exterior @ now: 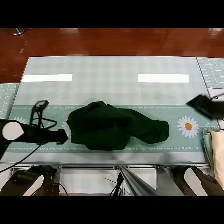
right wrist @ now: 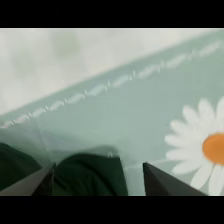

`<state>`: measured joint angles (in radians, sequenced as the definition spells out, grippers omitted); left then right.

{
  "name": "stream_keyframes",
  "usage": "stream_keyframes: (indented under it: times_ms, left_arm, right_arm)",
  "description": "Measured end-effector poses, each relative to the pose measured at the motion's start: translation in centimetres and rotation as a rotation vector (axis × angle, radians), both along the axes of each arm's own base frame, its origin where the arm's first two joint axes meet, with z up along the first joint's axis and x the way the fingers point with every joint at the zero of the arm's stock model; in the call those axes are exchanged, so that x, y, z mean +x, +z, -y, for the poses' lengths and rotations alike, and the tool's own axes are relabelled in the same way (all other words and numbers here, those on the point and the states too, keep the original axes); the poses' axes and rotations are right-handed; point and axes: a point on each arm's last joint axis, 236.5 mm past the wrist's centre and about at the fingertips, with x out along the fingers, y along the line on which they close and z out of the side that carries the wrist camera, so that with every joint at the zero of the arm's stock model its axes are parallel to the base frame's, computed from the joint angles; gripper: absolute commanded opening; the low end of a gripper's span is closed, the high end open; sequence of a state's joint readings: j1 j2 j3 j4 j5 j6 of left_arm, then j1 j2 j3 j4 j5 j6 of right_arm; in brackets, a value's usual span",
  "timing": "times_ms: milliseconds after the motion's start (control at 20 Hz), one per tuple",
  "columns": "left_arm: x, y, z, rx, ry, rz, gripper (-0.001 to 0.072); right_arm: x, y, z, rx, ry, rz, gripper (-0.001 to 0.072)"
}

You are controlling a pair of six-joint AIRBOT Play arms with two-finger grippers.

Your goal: Fold the shirts.

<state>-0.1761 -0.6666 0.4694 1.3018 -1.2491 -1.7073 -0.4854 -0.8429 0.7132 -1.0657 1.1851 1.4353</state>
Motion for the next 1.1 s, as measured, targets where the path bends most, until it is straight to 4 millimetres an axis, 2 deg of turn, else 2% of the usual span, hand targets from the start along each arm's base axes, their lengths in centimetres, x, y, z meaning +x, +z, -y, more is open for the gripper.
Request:
stream_keyframes:
  times_ms: [150, 250, 550, 750, 800, 850, 900, 1100]
  left_arm:
    - [0.8, -0.7, 2.4, -0.15, 0.099, -0.002, 0.0701]
    - [0.9, -1.0, 3.3, -0.239, 0.141, -0.032, 0.0701]
    - [-0.3, -1.9, 5.6, -0.415, 0.155, -0.133, 0.0701]
    - [0.0, -2.9, 7.1, -0.473, 0.182, -0.135, 0.0698]
    - [0.3, -3.1, 7.7, -0.493, 0.191, -0.126, 0.0669]
    - [0.7, -3.3, 8.1, -0.506, 0.197, -0.115, 0.0311]
    - [1.0, -3.5, 8.6, -0.514, 0.201, -0.104, 0.003]
    - [1.7, -3.6, 10.2, -0.547, 0.15, -0.053, 0.0026]
  right_arm:
    - [-2.4, -3.2, -1.3, 0.071, -0.006, -0.053, 0.062]
    - [-3.2, -4.1, -2.0, 0.098, 0.005, -0.067, 0.062]
    - [-4.2, -4.8, -3.1, 0.137, 0.029, -0.083, 0.062]
    - [-4.4, -4.8, -3.3, 0.147, 0.034, -0.087, 0.062]
    - [-4.4, -4.8, -3.4, 0.148, 0.034, -0.087, 0.0619]
    - [-4.4, -4.9, -3.4, 0.149, 0.035, -0.088, 0.062]
    - [-4.5, -5.0, -3.4, 0.15, 0.036, -0.092, 0.062]
    - [-6.3, -6.3, -4.0, 0.155, 0.059, -0.158, 0.062]
